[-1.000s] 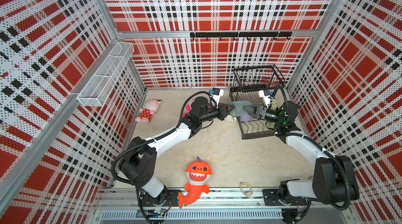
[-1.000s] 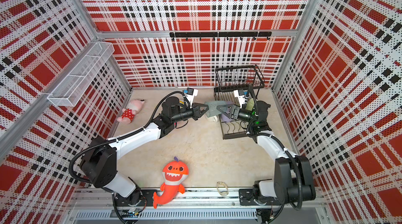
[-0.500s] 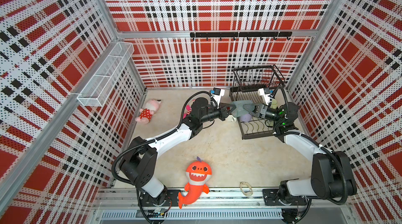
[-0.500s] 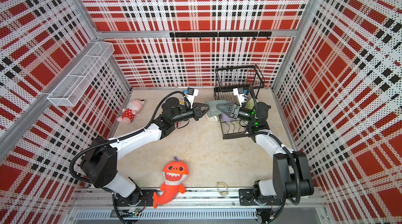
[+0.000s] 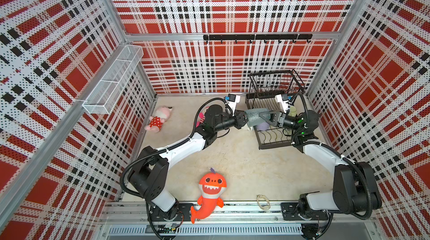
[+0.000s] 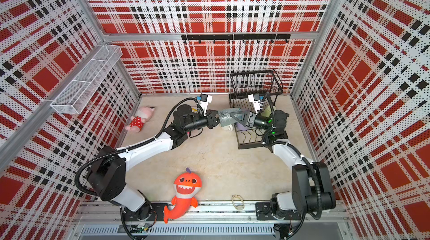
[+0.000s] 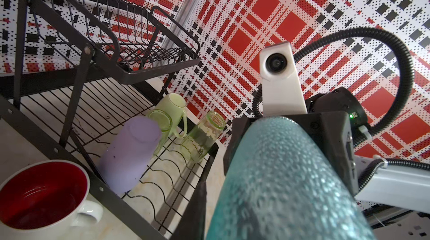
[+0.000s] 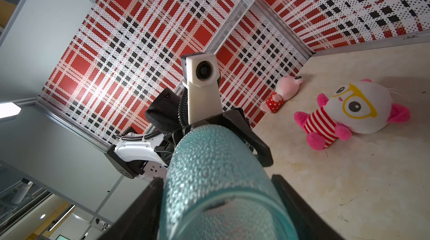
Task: Load cups into a dish rack
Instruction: Place the cup upside down at the dish rack.
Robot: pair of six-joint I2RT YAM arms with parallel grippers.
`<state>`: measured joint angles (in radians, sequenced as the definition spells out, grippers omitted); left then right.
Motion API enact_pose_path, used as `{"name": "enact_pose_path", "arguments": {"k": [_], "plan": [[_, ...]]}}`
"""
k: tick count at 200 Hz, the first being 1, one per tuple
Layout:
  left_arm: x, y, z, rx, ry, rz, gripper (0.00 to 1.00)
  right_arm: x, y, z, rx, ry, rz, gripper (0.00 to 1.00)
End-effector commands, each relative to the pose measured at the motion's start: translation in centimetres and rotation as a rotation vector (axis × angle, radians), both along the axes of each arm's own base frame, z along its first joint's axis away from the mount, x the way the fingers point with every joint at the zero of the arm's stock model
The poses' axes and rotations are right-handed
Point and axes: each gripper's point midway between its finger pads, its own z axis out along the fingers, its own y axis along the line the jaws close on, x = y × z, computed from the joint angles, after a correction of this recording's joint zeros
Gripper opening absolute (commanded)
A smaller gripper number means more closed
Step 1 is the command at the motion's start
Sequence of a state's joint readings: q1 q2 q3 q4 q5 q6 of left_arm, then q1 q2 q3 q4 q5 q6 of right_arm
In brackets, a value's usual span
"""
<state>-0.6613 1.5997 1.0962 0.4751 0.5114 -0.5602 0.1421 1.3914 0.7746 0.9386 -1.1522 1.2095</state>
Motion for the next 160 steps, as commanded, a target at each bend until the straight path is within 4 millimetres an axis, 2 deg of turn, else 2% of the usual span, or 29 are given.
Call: {"name": "enact_pose_path", "arguments": {"k": [1, 13, 37, 68, 112, 160], "plan": [[0.1, 0.3, 0.6, -0.026, -0.025, 0.007, 0.27, -0.1, 0.1, -0.2, -0.002, -0.019, 0.002, 0.7], [0.2, 0.3, 0.4, -0.024, -0.021, 0.01, 0.31, -0.1, 0.1, -0.2, -0.001, -0.018, -0.002, 0.69], [0.3, 0.7, 0.1, -0.019, -0.014, 0.023, 0.33, 0.2, -0.3, -0.3, 0.0, -0.013, -0.02, 0.68], [0.6, 1.6, -0.4, -0.011, -0.008, 0.047, 0.55, 0.6, -1.2, -0.6, -0.005, -0.007, -0.051, 0.66], [0.7, 2.4, -1.2, 0.003, 0.0, 0.068, 0.63, 1.7, -2.6, -2.6, -0.097, 0.01, -0.133, 0.66], [1.0, 2.9, -2.5, 0.029, 0.015, 0.091, 0.64, 2.8, -4.3, -5.1, -0.313, 0.023, -0.256, 0.67]]}}
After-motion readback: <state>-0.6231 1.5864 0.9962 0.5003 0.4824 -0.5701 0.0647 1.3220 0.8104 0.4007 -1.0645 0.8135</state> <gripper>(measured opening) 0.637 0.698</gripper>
